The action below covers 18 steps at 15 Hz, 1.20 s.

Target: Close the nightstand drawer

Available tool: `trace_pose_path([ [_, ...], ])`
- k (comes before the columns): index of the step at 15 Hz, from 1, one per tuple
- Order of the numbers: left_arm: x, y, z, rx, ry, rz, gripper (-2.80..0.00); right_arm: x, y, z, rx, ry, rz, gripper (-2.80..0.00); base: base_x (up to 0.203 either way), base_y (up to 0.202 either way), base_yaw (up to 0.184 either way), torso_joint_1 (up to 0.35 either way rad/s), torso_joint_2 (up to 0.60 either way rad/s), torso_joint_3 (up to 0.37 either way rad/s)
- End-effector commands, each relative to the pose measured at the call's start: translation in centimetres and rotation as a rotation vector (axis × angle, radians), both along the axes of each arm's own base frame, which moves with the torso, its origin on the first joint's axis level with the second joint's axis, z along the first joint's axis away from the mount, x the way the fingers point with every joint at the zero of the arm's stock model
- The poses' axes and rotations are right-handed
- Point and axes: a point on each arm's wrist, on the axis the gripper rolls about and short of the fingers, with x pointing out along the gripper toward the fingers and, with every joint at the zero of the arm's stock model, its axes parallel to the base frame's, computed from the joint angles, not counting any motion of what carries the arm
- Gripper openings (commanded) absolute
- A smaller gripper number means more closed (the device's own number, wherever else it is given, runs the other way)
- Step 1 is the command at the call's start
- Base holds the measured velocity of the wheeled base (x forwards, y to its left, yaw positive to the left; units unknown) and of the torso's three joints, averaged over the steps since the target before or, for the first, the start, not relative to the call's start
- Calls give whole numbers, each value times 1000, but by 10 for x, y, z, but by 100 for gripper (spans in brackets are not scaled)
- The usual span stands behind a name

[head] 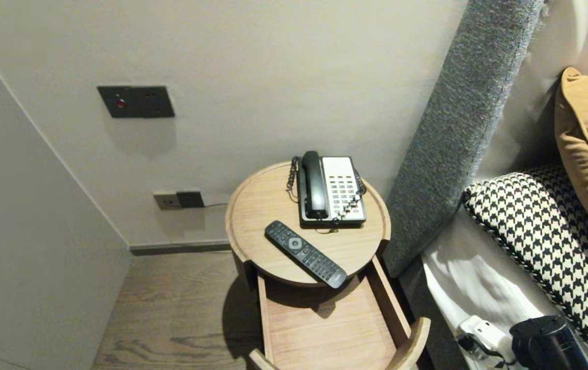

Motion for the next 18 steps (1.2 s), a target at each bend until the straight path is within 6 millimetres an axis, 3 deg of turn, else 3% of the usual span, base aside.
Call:
trace_pose_path([
  [1, 0, 0, 0, -1, -1, 1, -280, 4, 6, -13, -23, 60, 25, -280, 0, 0, 0, 0, 0, 0],
  [6, 0, 0, 0, -1, 0, 1, -280, 35, 24, -12, 45, -50, 19, -280, 0, 0, 0, 0, 0, 0],
  [18, 0, 0, 0, -1, -1, 1, -280, 81, 47, 9, 108, -239, -32, -280, 0, 0, 0, 0, 0, 0],
])
